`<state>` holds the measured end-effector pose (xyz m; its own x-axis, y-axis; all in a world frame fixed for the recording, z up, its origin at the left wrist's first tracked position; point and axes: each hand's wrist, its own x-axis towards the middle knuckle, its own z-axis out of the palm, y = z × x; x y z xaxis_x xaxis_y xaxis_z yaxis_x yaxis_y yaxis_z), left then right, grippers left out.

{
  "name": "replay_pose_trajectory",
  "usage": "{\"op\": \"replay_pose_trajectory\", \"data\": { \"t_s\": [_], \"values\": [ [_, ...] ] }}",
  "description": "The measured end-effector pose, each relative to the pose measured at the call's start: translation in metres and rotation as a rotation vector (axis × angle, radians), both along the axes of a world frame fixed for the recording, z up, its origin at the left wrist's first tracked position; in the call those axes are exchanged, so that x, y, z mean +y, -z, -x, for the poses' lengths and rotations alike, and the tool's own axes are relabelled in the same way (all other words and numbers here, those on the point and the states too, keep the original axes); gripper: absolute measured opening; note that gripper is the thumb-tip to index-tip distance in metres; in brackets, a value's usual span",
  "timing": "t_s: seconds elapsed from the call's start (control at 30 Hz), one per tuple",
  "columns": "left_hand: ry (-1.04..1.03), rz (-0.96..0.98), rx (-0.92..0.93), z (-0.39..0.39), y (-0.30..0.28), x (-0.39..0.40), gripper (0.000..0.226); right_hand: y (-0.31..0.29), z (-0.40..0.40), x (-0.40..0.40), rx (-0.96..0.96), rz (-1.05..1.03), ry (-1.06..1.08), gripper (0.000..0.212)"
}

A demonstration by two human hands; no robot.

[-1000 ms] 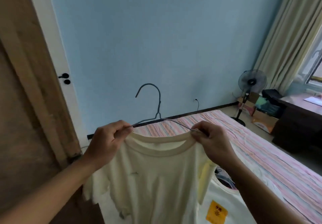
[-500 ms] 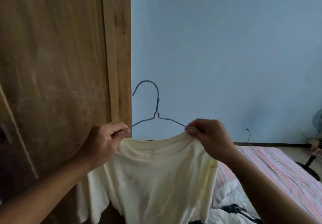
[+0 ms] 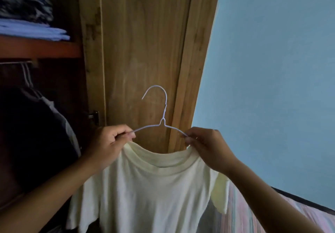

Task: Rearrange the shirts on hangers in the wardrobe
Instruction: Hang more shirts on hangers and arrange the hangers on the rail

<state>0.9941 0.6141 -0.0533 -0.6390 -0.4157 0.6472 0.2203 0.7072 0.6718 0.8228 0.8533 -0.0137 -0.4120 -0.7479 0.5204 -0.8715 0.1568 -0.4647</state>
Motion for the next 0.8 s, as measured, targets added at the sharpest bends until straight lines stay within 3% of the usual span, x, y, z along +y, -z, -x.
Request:
{"op": "replay_pose_trajectory", "data": {
  "t_s": [0.17,0.33,0.43,0.5,0.63,0.8],
  "values": [
    [-0.144,0.017,-0.013,-0.046,-0.001,-0.030,0.027,0.001,-0.021,-0.049,0.046,-0.026,-0.107,0.013],
    [-0.219,0.012,-0.034,-0.084,-0.001,-0.067,0.014,0.000,-0.050,-0.100,0.048,-0.073,-0.202,0.010],
    [-0.269,0.029,-0.045,-0.107,0.000,-0.092,0.024,-0.001,-0.070,-0.130,0.029,-0.073,-0.236,0.009],
    [-0.284,0.057,-0.074,-0.121,-0.001,-0.110,0.028,-0.001,-0.083,-0.151,0.040,-0.072,-0.245,0.012],
    [-0.300,0.091,-0.097,-0.147,-0.005,-0.148,0.015,-0.002,-0.107,-0.191,0.097,-0.052,-0.259,0.020],
    [-0.321,0.101,-0.118,-0.171,0.001,-0.193,0.020,0.005,-0.130,-0.236,0.087,-0.054,-0.305,0.012]
  ]
}}
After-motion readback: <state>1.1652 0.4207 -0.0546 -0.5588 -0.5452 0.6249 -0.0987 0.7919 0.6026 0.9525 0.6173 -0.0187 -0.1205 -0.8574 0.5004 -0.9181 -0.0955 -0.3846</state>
